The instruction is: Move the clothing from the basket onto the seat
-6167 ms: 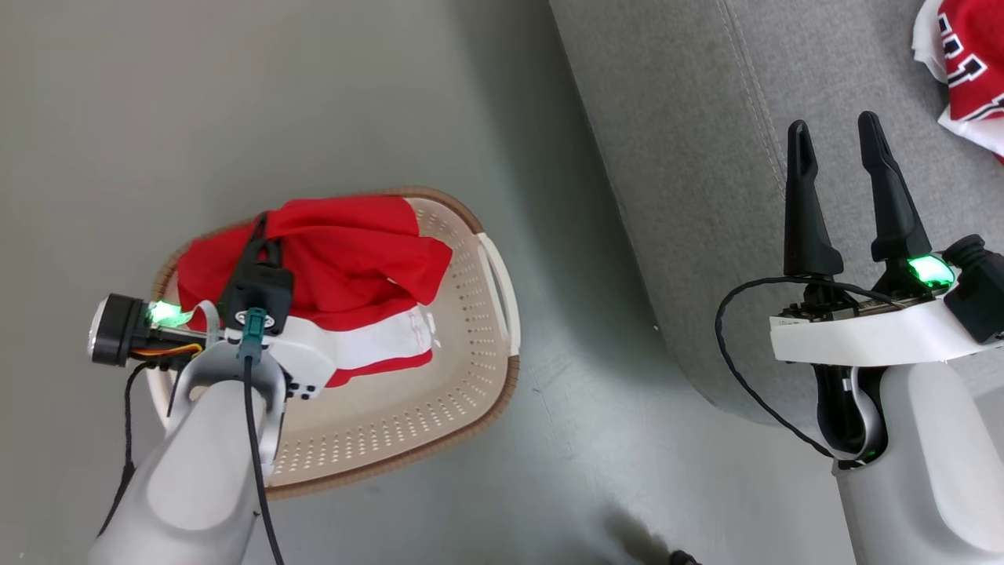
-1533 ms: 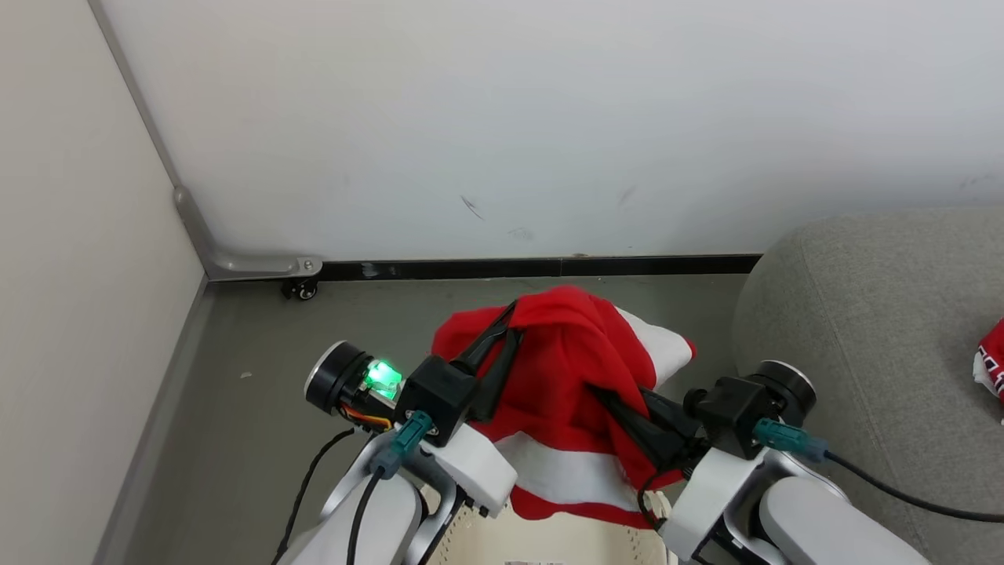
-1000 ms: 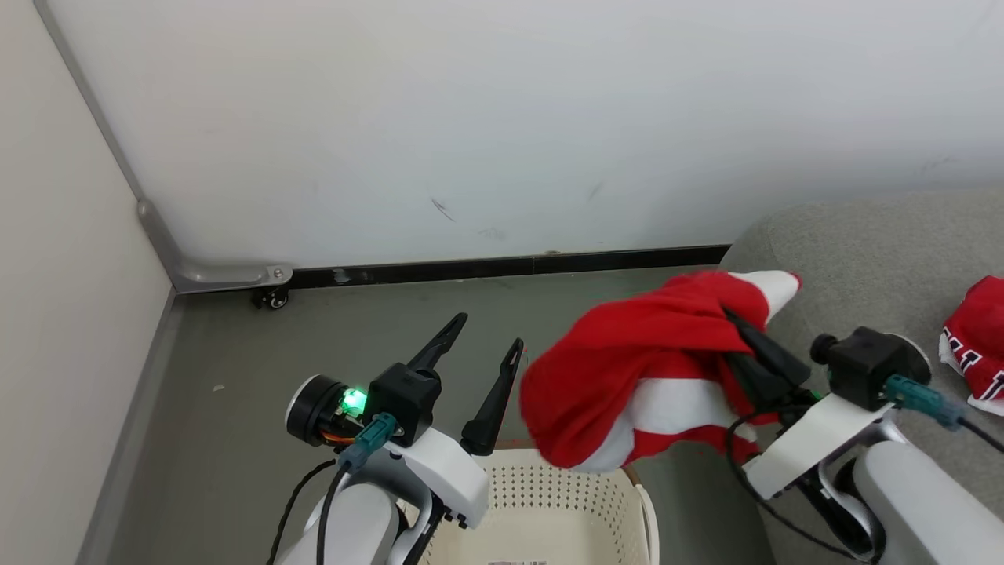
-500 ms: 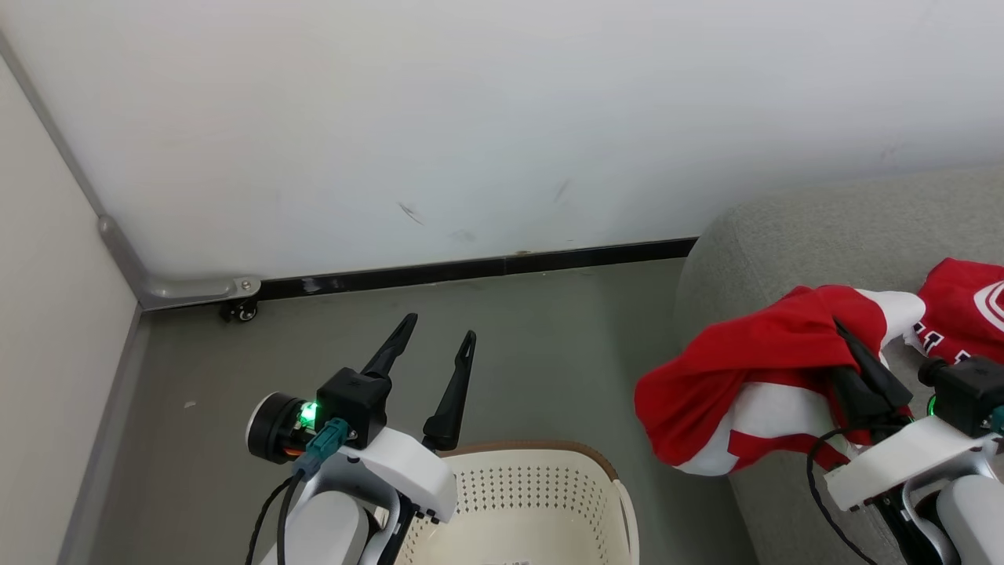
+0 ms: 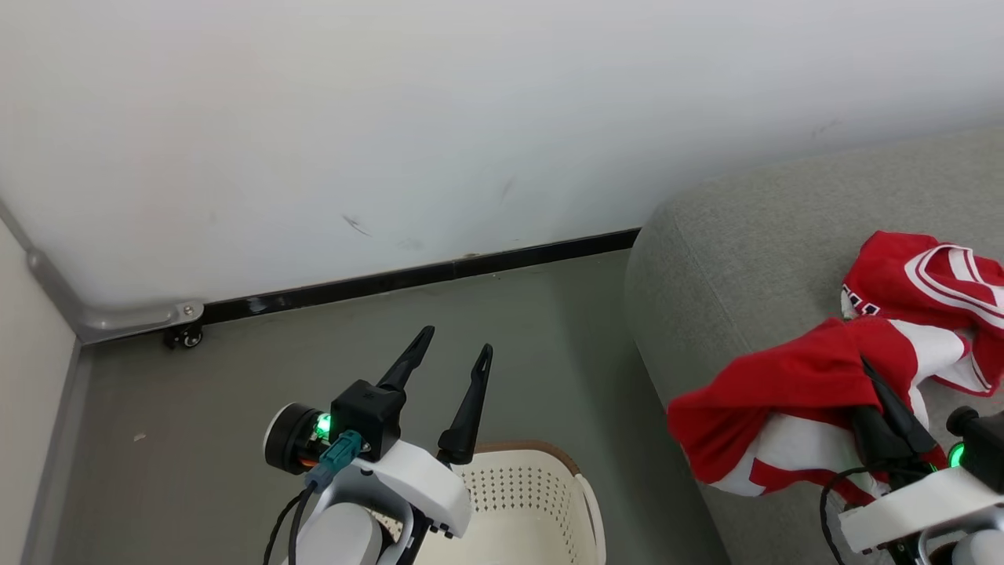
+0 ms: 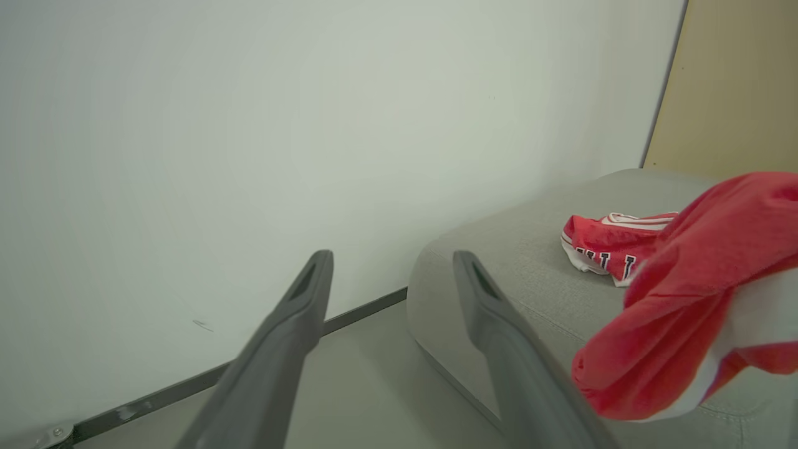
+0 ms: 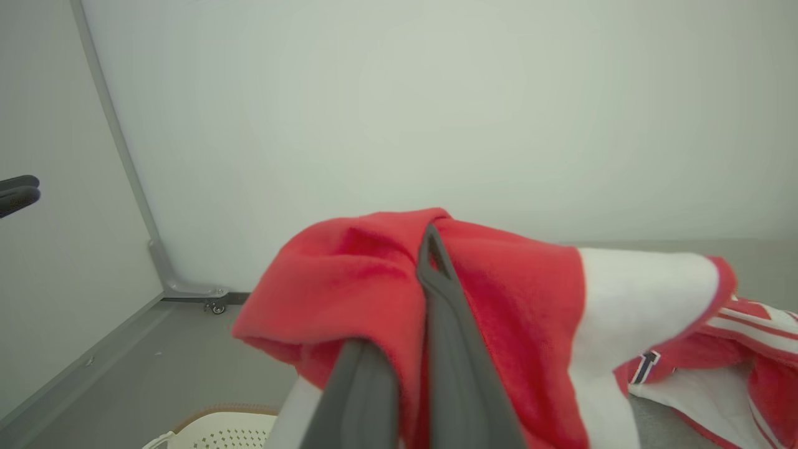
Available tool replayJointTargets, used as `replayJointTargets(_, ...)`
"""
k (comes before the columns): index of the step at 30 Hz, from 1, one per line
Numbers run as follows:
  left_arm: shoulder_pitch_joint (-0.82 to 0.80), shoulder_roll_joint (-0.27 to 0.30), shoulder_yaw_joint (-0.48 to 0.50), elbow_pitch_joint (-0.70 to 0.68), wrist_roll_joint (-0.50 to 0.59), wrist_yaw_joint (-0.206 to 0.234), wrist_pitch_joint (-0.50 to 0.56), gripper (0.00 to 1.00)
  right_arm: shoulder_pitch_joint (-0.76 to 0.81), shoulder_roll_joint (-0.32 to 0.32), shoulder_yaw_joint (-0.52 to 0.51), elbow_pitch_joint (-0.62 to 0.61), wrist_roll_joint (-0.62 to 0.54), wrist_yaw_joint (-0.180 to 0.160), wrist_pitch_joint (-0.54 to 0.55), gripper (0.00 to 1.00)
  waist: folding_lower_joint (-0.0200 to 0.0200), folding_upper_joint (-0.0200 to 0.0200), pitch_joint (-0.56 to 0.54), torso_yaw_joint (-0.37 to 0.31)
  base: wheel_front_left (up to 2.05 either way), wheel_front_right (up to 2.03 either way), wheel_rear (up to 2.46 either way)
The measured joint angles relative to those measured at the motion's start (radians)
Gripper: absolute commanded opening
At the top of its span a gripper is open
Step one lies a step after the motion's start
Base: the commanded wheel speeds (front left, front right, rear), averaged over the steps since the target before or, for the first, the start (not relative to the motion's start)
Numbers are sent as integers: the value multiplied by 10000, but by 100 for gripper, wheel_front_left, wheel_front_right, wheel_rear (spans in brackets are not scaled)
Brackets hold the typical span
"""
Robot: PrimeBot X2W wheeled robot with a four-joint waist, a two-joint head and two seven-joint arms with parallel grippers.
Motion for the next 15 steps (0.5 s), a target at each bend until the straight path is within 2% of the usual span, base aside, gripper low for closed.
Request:
replayJointTargets(8, 8, -13, 23, 90, -12, 2, -40, 100, 696, 366, -433, -477, -219, 0, 8, 0, 0, 0, 58, -643, 0, 0, 0)
replayJointTargets(15, 19, -12, 169, 75, -12, 56, -40, 100, 774, 546, -414, -748, -464, 0, 159, 0, 0, 0, 127, -1103, 0, 0, 0)
